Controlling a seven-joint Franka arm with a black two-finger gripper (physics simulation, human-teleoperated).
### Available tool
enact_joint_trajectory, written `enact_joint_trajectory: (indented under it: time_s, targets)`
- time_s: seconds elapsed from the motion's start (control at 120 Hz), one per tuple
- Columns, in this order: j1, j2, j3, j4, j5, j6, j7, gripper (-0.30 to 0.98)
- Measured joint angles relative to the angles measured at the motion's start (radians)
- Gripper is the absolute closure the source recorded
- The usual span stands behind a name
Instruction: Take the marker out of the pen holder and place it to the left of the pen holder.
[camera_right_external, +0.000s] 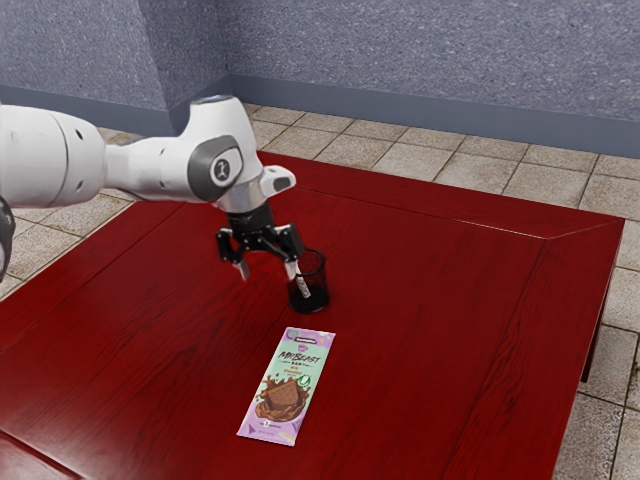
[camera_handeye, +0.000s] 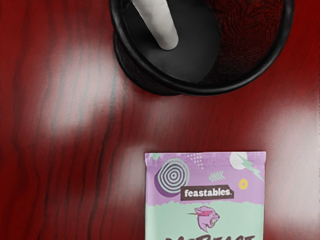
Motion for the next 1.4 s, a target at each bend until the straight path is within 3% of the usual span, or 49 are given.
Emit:
enact_joint_trajectory:
  time_s: [0.5, 0.808, 1.05, 1.4]
  targets:
    - [0.028, 0.128, 0.006, 0.133, -0.007, 0.196, 0.045, 0.04]
    - [0.041, 0.172, 0.006, 0.162, -0.011, 0.242, 0.075, 0.38]
    - [0.044, 0.181, 0.006, 0.175, -0.011, 0.251, 0.089, 0.57]
    - [0.039, 0.182, 0.002, 0.194, -0.003, 0.255, 0.093, 0.71]
